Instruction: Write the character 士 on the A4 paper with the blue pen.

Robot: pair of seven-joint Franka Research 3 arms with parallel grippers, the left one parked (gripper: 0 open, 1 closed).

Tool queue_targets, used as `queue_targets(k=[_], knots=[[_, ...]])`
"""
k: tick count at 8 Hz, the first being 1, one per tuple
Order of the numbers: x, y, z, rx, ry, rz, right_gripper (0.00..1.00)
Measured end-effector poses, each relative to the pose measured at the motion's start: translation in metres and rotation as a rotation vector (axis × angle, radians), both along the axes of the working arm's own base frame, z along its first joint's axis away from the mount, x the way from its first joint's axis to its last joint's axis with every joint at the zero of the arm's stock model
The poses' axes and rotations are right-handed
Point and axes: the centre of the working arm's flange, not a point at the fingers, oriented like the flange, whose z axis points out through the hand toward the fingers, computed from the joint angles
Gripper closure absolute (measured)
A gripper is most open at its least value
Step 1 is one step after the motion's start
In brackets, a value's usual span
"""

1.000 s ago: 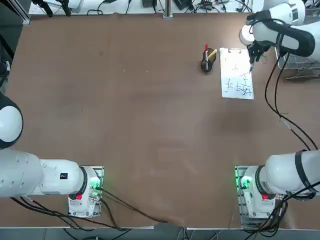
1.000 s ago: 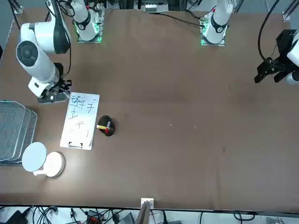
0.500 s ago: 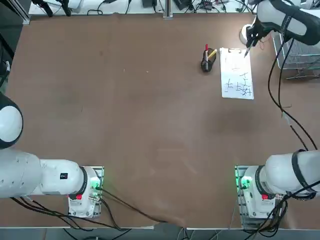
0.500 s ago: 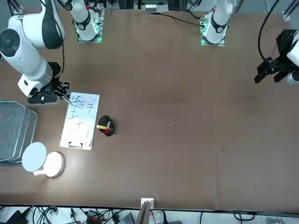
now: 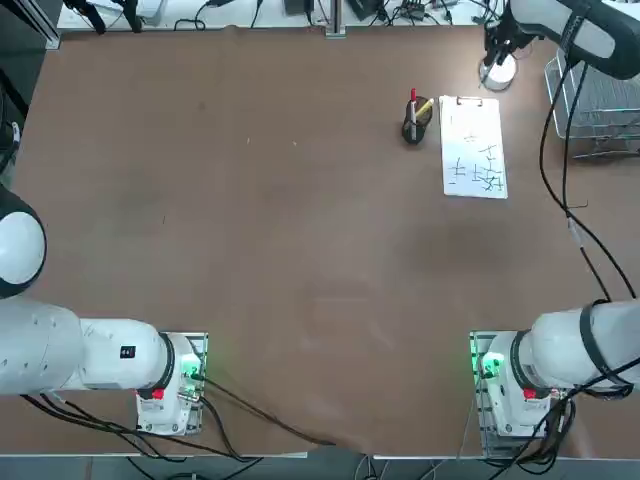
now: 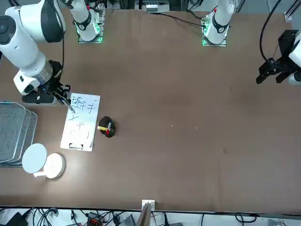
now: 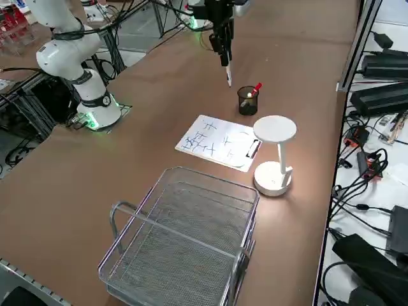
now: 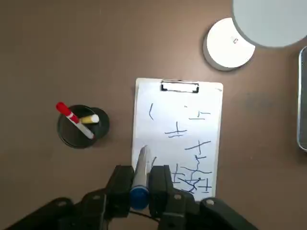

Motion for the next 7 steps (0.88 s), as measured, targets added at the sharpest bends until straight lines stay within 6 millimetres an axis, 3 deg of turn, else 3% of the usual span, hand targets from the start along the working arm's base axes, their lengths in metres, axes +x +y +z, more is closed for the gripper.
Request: queue_targets(k=[4,7], knots=[[0.014,0.015,0.002,0.026,-0.012,-0.068,0.79],[0.022,0.041,-0.017,0.059,-0.012,-0.164,0.79]])
